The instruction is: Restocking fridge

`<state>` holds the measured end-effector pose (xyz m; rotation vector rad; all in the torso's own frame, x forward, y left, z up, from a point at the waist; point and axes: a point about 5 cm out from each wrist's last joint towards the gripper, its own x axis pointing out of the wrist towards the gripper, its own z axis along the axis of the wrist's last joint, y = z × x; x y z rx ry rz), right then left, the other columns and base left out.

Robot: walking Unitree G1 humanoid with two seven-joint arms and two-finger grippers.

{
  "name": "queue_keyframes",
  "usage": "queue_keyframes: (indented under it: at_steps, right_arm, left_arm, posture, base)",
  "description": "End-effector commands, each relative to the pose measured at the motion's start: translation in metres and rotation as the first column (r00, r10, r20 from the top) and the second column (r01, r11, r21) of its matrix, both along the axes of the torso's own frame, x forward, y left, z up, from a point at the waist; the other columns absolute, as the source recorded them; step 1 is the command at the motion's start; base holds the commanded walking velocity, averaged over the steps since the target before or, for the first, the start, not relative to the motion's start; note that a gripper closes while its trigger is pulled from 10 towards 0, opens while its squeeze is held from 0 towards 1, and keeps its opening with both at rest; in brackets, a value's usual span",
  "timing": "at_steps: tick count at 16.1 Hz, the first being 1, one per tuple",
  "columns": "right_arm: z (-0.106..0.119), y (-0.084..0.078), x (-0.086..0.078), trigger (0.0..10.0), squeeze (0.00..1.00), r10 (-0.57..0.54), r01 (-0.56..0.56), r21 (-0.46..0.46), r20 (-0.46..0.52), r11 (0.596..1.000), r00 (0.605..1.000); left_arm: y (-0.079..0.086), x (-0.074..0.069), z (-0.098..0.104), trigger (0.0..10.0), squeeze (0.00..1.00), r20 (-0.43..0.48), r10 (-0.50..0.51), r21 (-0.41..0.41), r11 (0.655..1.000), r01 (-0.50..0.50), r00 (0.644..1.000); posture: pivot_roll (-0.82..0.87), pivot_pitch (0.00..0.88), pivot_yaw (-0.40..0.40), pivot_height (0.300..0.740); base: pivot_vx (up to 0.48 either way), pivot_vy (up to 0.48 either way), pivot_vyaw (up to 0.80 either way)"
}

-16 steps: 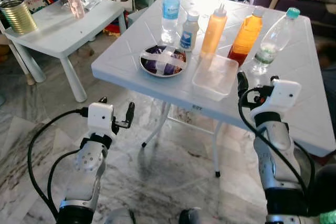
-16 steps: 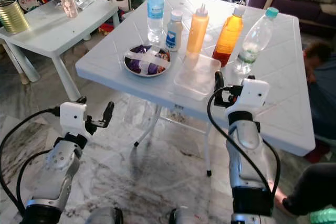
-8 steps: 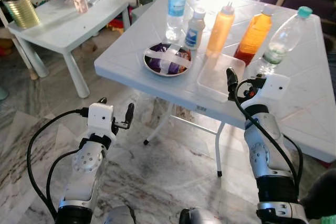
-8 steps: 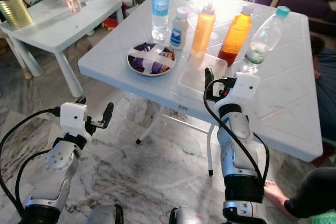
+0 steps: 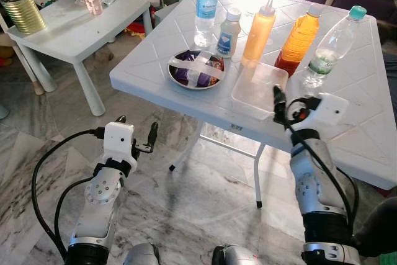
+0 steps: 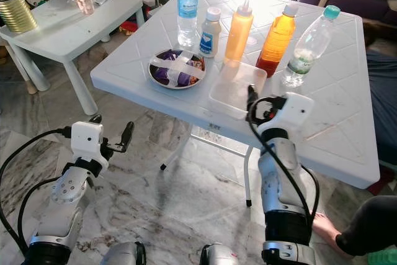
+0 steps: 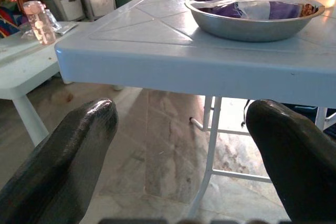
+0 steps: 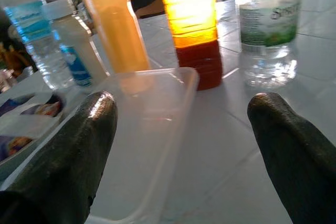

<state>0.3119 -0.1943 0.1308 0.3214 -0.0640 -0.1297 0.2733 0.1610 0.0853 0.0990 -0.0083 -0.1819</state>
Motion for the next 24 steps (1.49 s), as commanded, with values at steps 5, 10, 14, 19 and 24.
queue_keyframes:
  at_steps: [5,10,14,19,24]
  right_arm:
    - [-0.006,0.007,0.013,10.0,0.00,0.050,-0.043,0.135,-0.048,0.990,0.998]
    - [-0.020,0.023,0.013,10.0,0.00,0.111,-0.084,0.236,-0.101,0.968,0.989]
    - [-0.025,0.025,0.012,3.3,0.00,0.120,-0.087,0.255,-0.117,0.963,0.986]
    - [-0.020,0.024,0.016,0.0,0.00,0.129,-0.102,0.249,-0.095,0.963,0.987]
    - [-0.022,0.024,0.016,0.0,0.00,0.128,-0.101,0.254,-0.095,0.962,0.987]
  left_arm:
    - [-0.004,0.001,0.001,10.0,0.00,0.000,-0.010,0.002,1.000,0.010,1.000]
    - [-0.003,0.000,0.001,10.0,0.00,0.001,-0.005,0.007,1.000,0.005,1.000]
    - [-0.006,0.002,0.003,10.0,0.00,0.008,-0.017,0.010,1.000,0.017,1.000]
    - [-0.005,0.003,0.006,10.0,0.00,0.023,-0.015,0.015,1.000,0.015,1.000]
    - [-0.006,0.003,0.006,10.0,0.00,0.027,-0.013,0.012,1.000,0.013,1.000]
  posture:
    - [0.07,0.106,-0.020,0.740]
    - [0.08,0.109,-0.021,0.740]
    - [0.07,0.108,-0.018,0.740]
    - [0.08,0.109,-0.015,0.740]
    - [0.07,0.112,-0.018,0.740]
  base:
    - [0.000,0.000,0.00]
    - [0.000,0.000,0.00]
    - [0.000,0.000,0.00]
    - [0.000,0.000,0.00]
    - [0.000,0.000,0.00]
